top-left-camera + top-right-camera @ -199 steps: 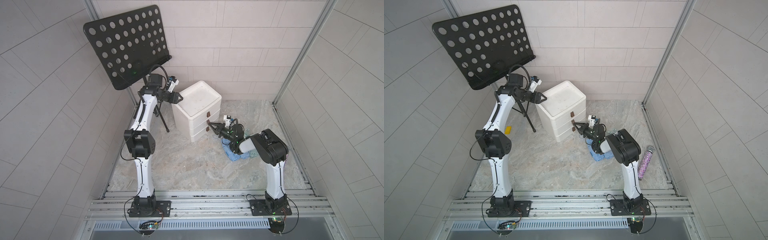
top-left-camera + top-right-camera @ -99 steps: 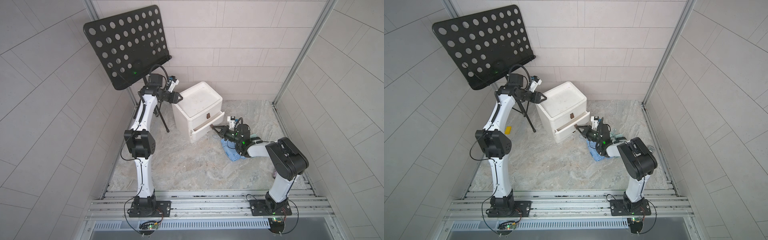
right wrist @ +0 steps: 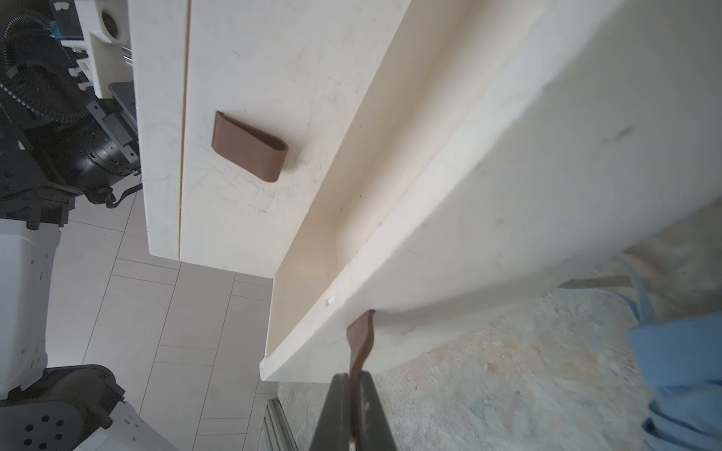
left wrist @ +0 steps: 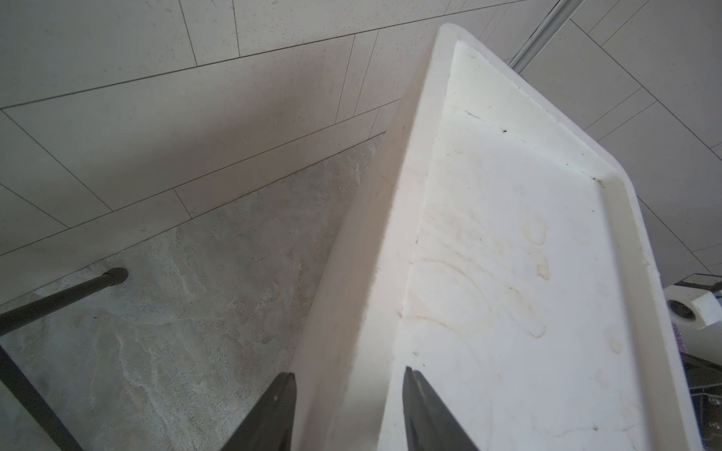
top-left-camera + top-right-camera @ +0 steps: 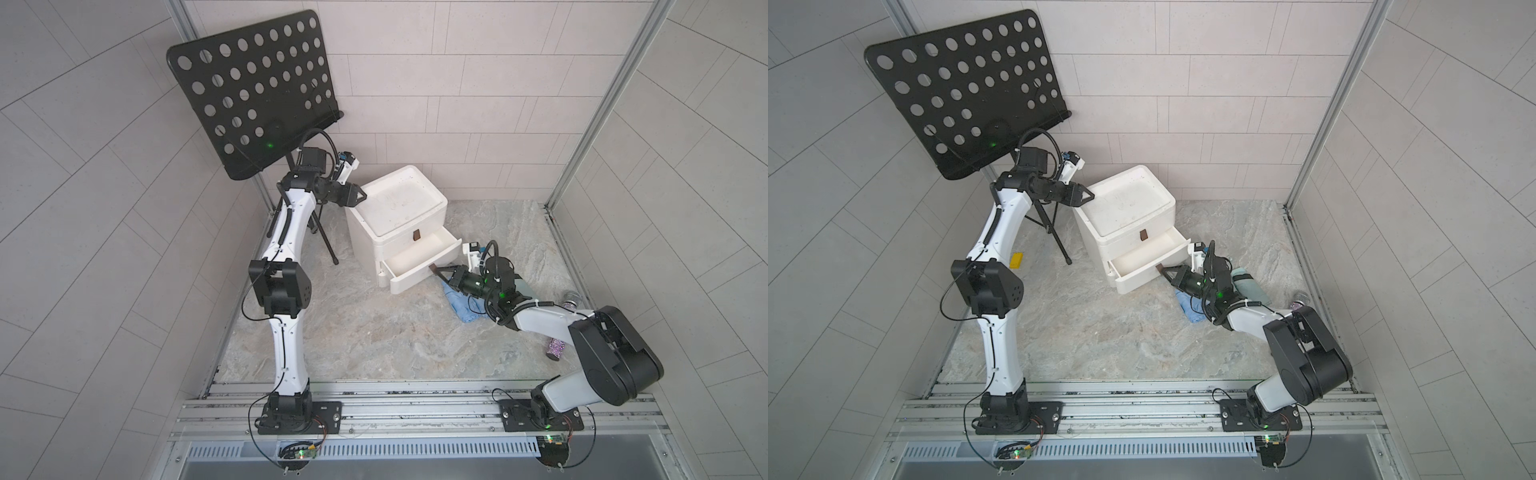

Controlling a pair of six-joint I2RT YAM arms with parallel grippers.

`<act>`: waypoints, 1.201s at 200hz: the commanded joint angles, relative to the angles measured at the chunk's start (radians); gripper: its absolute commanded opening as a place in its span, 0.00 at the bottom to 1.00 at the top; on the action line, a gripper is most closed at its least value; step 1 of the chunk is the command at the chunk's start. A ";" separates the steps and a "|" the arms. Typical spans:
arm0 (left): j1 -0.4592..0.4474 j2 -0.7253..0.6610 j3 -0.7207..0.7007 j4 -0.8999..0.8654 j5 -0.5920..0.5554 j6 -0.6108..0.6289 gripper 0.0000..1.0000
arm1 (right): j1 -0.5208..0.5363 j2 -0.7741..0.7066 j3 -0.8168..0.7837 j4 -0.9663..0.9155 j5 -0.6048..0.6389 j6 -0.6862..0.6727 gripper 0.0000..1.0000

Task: Place the umbrella in the drawer by color
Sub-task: Open the drawer in the storage box.

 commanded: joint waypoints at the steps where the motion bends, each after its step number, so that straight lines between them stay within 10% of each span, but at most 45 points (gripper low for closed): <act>1: -0.006 -0.015 -0.006 -0.008 -0.008 0.011 0.50 | 0.008 -0.076 -0.021 -0.044 -0.019 -0.063 0.06; 196: -0.012 -0.032 0.018 0.031 -0.028 -0.053 0.63 | 0.019 -0.250 -0.014 -0.316 0.032 -0.207 0.20; 240: -0.006 -0.031 0.040 0.044 -0.050 -0.087 0.78 | 0.016 -0.321 0.029 -0.485 0.073 -0.272 0.65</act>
